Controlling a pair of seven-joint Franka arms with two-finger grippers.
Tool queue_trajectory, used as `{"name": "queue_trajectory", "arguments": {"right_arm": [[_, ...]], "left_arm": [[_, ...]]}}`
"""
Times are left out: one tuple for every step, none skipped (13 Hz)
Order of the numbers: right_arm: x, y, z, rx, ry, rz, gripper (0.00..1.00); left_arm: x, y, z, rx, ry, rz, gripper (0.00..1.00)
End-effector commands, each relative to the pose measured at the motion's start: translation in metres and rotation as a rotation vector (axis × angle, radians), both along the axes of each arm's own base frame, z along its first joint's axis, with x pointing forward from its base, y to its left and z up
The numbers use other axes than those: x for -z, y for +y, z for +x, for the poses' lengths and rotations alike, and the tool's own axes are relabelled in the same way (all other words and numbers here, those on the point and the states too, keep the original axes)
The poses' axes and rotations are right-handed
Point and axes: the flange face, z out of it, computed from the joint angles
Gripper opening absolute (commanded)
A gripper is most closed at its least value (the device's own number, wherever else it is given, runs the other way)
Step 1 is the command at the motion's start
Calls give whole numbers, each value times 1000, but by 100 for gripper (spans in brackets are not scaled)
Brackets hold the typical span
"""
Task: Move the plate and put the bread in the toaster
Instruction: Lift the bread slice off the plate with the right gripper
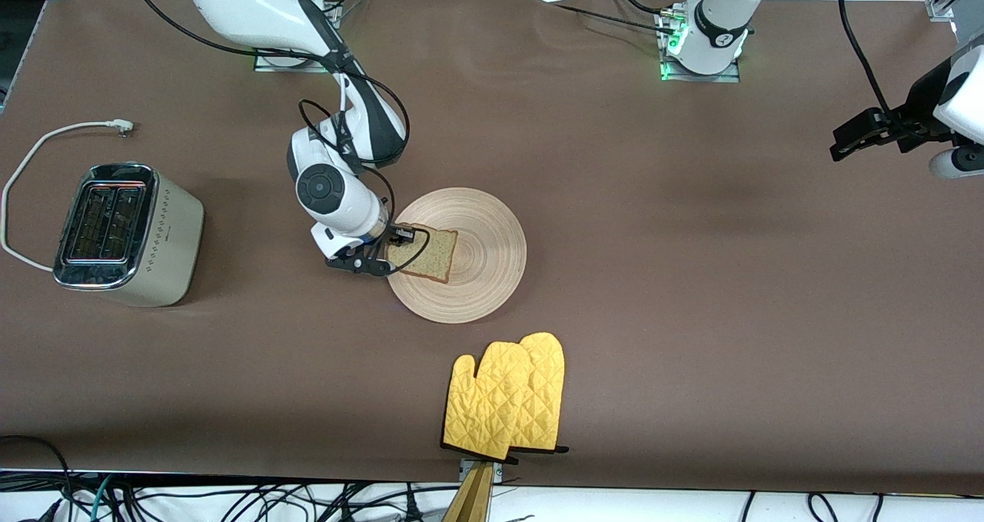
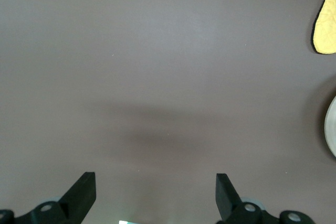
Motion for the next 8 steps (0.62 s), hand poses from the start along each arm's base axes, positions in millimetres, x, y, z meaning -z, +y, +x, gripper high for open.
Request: {"name": "queue_trajectory", "arguments": {"right_arm": [[-13,6,-1,-22,14,-17,0],[-19,8,1,-27,28,-23,0],[-25,9,3,-43,33,-38,0],[-32,10,6,-65,32,-59,0],[-40,11,9,-85,33,-81,0],[-48,13,12,-97,37,-97,0],[-58,12,17,-99,42,-107,0],[-71,8,24,-92,44,-114,0]], "left_arm": [[5,1,11,19,16,1,100],[5,3,11,16,16,1,100],[2,3,12,17,10,1,100],[-2,3,13,18,1,8,100],[-4,4,12,17,-3,7,100],[-5,5,12,14,-6,4,100],[-8,9,13,8,-13,4,100],[-9,9,13,6,-15,3,100]]}}
